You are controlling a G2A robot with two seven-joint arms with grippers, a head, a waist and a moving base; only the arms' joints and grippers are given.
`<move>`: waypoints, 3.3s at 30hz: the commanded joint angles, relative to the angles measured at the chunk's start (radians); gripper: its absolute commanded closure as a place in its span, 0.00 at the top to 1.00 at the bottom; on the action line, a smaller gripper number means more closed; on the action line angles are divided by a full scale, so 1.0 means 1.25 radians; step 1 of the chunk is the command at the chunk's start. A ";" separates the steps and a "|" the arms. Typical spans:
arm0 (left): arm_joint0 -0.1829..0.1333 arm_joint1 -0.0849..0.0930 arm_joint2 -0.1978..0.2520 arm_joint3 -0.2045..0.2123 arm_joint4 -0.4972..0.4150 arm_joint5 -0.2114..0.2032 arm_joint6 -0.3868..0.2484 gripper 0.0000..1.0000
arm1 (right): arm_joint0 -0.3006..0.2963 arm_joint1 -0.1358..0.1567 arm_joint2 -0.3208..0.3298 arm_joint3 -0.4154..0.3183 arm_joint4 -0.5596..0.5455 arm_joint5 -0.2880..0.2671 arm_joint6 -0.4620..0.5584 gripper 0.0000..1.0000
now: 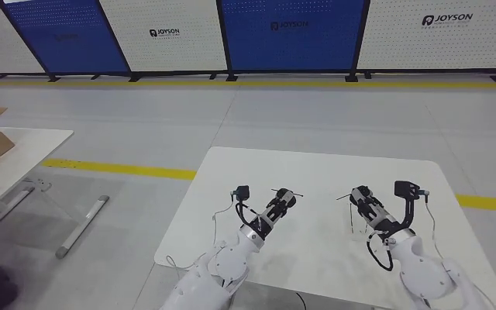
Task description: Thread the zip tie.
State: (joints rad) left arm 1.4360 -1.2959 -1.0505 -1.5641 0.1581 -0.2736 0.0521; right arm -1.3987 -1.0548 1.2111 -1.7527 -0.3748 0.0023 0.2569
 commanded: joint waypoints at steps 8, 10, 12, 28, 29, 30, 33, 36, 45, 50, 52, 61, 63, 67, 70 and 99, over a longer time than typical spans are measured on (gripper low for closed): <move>0.000 0.000 0.000 0.000 0.000 0.000 0.000 0.00 | 0.000 0.000 0.000 0.000 0.000 0.000 0.000 0.00; 0.000 0.000 0.000 0.000 0.000 0.000 0.000 0.00 | 0.000 0.000 0.000 0.000 0.000 0.000 0.000 0.00; 0.000 0.000 0.000 0.000 0.000 0.000 0.000 0.00 | 0.000 0.000 0.000 0.000 0.000 0.000 0.000 0.00; 0.000 0.000 0.000 0.000 0.000 0.000 0.000 0.00 | 0.000 0.000 0.000 0.000 0.000 0.000 0.000 0.00; 0.000 0.000 0.000 0.000 0.000 0.000 0.000 0.00 | 0.000 0.000 0.000 0.000 0.000 0.000 0.000 0.00; 0.000 0.000 0.000 0.000 0.000 0.000 0.000 0.00 | 0.000 0.000 0.000 0.000 0.000 0.000 0.000 0.00; 0.000 0.000 0.000 0.000 0.000 0.000 0.000 0.00 | 0.000 0.000 0.000 0.000 0.000 0.000 0.000 0.00; 0.000 0.000 0.000 0.000 0.000 0.000 0.000 0.00 | 0.000 0.000 0.000 0.000 0.000 0.000 0.000 0.00; -0.008 -0.002 0.001 0.015 0.071 0.009 0.062 0.00 | -0.067 -0.008 0.012 -0.038 0.045 -0.063 -0.101 0.00; -0.035 -0.014 0.046 0.066 0.123 0.017 0.102 0.00 | -0.094 -0.014 0.005 -0.050 0.018 -0.077 -0.161 0.00; -0.047 -0.019 0.067 0.090 0.133 0.019 0.104 0.00 | -0.092 -0.017 -0.003 -0.045 -0.001 -0.068 -0.175 0.00; -0.055 -0.023 0.079 0.102 0.127 0.016 0.097 0.00 | -0.092 -0.017 -0.003 -0.045 -0.001 -0.068 -0.175 0.00; -0.055 -0.023 0.079 0.102 0.127 0.016 0.097 0.00 | -0.092 -0.018 -0.004 -0.045 0.002 -0.068 -0.176 0.00; -0.045 -0.022 0.080 0.087 0.131 0.011 0.092 0.00 | -0.087 -0.027 -0.039 -0.040 -0.021 -0.068 -0.202 0.00; -0.029 -0.019 0.077 0.072 0.139 -0.006 0.082 0.00 | -0.073 -0.038 -0.077 -0.021 -0.053 -0.055 -0.250 0.00; -0.008 -0.014 0.060 0.053 0.109 -0.042 0.050 0.00 | -0.051 -0.063 -0.125 0.023 -0.087 -0.040 -0.258 0.00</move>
State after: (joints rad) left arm 1.4254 -1.3128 -0.9759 -1.4973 0.2949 -0.3262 0.1148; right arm -1.4620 -1.1338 1.0542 -1.7244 -0.4838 -0.0472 -0.0656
